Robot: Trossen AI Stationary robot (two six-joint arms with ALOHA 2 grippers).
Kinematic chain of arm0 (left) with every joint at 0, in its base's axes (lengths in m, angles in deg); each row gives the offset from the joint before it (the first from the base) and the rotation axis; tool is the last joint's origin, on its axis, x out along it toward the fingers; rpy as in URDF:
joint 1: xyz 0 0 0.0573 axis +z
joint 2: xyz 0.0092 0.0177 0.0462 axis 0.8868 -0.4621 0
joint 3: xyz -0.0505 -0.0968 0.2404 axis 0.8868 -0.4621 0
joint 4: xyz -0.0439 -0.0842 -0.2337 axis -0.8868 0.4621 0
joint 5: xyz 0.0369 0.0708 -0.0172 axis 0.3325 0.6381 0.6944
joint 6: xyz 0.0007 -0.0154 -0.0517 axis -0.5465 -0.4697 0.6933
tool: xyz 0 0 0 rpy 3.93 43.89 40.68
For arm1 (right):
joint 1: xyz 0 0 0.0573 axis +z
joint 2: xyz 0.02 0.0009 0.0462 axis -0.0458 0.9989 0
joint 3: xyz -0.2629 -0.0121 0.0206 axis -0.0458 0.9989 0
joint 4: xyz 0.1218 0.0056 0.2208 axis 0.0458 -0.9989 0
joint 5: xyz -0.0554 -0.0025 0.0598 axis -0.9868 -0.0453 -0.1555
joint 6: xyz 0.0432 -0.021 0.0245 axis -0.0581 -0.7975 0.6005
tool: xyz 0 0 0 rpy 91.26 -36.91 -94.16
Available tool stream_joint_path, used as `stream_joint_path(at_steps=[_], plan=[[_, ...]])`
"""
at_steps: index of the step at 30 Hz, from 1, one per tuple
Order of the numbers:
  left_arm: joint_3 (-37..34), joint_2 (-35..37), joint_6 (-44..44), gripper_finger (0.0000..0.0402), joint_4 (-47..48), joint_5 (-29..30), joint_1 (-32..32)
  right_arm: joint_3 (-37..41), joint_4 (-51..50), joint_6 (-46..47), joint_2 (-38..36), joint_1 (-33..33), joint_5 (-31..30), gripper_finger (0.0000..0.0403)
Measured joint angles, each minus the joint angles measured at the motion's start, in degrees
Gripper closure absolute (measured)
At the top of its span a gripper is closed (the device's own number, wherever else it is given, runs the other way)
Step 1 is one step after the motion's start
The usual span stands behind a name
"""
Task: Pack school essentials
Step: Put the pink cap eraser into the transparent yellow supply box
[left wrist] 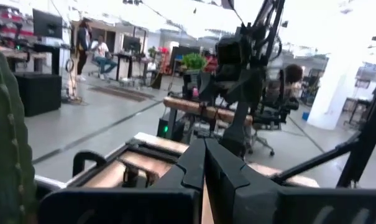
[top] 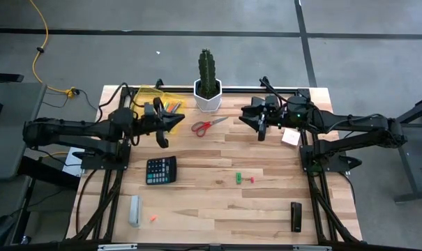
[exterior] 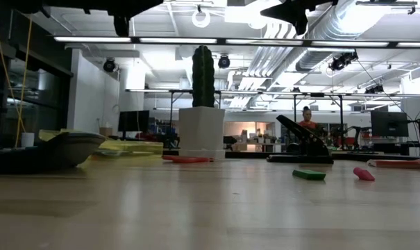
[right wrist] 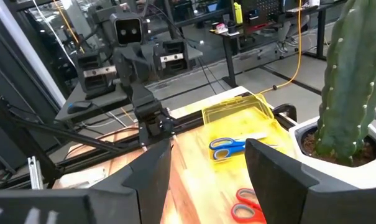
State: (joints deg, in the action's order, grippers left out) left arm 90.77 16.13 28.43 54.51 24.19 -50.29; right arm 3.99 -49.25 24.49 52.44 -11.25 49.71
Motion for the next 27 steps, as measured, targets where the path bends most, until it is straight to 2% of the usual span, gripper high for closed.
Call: stream_joint_path(at_steps=[3, 6, 11, 14, 19, 27], plan=[[0.0, 0.11, 0.84, 0.0401, -0.39, 0.02, 0.01, 0.0, -1.67, 5.71, -0.04, 0.02, 0.1, 0.0203], [0.0, 0.06, 1.33, 0.0401, -0.16, 0.07, 0.02, -0.11, -10.65, 15.81, -0.04, 1.17, -0.02, 0.0203], [0.0, 0.06, 1.34, 0.0401, -0.59, 0.09, 0.04, -0.2, -28.85, 31.04, 2.62, 9.46, 0.35, 0.0203], [0.0, 0.06, 1.32, 0.0401, -1.31, 0.09, 0.07, -0.2, -33.98, 42.9, 6.66, 15.73, 2.41, 0.0203], [0.0, 0.33, 1.33, 0.0401, -1.66, 0.09, 0.22, -0.22, -35.37, 59.58, 16.39, 23.6, 5.53, 0.0203], [0.0, 0.32, 1.34, 0.0401, -1.55, 0.09, 0.22, -0.22, -33.9, 77.1, 29.69, 27.67, 5.75, 0.0203]])
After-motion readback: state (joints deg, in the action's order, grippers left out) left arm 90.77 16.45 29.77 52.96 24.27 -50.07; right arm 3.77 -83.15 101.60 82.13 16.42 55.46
